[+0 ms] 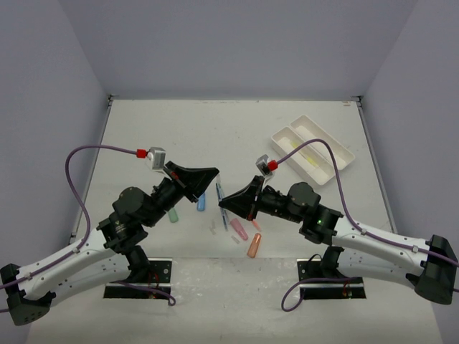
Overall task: Sort the stationery into containers
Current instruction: Close the pen cap on the pen.
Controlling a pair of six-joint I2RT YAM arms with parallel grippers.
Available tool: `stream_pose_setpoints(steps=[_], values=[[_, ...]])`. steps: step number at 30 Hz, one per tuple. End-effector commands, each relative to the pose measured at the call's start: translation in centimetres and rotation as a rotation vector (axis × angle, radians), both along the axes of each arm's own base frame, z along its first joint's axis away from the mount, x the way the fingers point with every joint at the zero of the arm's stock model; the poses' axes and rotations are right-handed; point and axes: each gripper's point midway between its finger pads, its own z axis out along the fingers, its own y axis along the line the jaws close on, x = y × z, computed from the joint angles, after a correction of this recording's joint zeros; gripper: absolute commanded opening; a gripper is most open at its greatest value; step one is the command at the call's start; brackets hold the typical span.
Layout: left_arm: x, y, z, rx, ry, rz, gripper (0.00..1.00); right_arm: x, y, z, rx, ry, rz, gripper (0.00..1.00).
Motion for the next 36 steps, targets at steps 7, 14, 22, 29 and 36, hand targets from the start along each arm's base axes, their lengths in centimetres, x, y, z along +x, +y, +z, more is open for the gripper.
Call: stream_pose_setpoints(steps=[7, 14, 22, 29, 36], values=[[-0.2, 0.3, 1.0, -0.038, -0.024, 0.003, 0.00, 0.5, -0.5, 3.3, 0.060, -0.063, -0.043, 0.00], [0.2, 0.9, 1.7, -0.042, -0.032, 0.041, 0.00, 0.0, -0.4, 2.5, 0.048, -0.049, -0.014, 0.00], [0.5, 1.1, 2.4, -0.049, -0.037, 0.060, 0.00, -0.4, -0.2, 2.1, 0.040, -0.045, 0.009, 0.00], [0.7, 1.3, 2.4, -0.048, -0.034, 0.074, 0.00, -0.3, -0.5, 2.0, 0.038, -0.046, 0.000, 0.00], [0.6, 1.3, 2.6, -0.051, -0.036, 0.070, 0.00, -0.1, -0.4, 1.6, 0.030, -0.039, -0.009, 0.00]])
